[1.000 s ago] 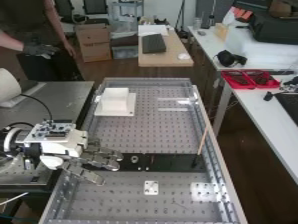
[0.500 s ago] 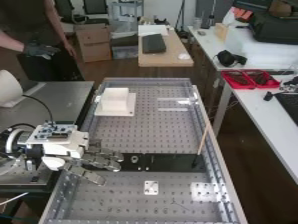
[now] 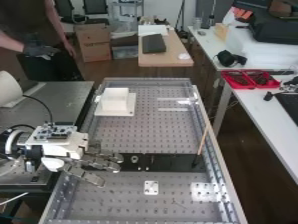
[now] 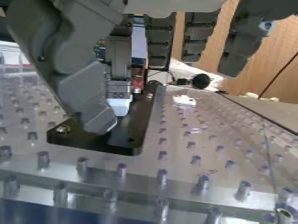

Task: Grab the smaller nut and place it in the white container

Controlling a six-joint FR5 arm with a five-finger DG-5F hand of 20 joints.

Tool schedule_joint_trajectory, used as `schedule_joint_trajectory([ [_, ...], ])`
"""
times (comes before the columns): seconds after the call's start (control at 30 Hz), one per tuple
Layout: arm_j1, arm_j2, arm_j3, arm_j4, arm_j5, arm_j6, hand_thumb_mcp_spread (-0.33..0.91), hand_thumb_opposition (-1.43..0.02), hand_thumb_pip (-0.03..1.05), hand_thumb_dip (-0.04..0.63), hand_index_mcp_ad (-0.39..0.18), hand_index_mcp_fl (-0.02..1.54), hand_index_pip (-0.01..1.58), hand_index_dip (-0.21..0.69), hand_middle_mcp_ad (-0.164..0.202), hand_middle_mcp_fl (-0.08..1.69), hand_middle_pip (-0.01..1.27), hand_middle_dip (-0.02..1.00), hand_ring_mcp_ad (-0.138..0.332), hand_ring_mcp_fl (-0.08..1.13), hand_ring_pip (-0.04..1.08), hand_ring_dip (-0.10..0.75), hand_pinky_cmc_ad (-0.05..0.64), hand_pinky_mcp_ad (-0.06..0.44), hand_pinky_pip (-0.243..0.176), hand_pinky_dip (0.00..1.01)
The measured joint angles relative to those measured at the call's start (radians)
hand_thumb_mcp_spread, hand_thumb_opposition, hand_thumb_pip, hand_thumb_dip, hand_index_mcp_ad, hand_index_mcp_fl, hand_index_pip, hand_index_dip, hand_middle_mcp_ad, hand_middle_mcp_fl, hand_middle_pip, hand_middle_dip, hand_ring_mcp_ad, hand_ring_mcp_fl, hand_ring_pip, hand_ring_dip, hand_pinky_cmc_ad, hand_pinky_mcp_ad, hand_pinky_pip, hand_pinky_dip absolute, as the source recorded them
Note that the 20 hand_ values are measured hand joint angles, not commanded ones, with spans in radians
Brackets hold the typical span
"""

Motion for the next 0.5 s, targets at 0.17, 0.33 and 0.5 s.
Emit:
schedule_joint_trajectory([
  [0.17, -0.001, 0.0, 0.0, 0.002, -0.003, -0.003, 0.4, -0.84, 0.81, 0.206, -0.15, 0.01, 1.56, 0.122, 0.049, 0.01, 0.13, 0.23, 0.127, 0.0, 0.09, 0.113, 0.333, 0.295, 0.003, 0.18],
  [0.33, 0.0, 0.0, -0.001, 0.007, -0.002, 0.001, 0.4, -0.84, 0.81, 0.218, -0.152, 0.01, 1.56, 0.122, 0.049, 0.01, 0.13, 0.23, 0.127, 0.0, 0.08, 0.113, 0.333, 0.291, 0.002, 0.18],
  [0.5, 0.001, -0.002, -0.001, 0.01, 0.0, 0.006, 0.4, -0.84, 0.81, 0.222, -0.152, 0.03, 1.56, 0.108, 0.051, 0.02, 0.13, 0.23, 0.133, 0.0, 0.09, 0.115, 0.333, 0.291, 0.017, 0.18],
])
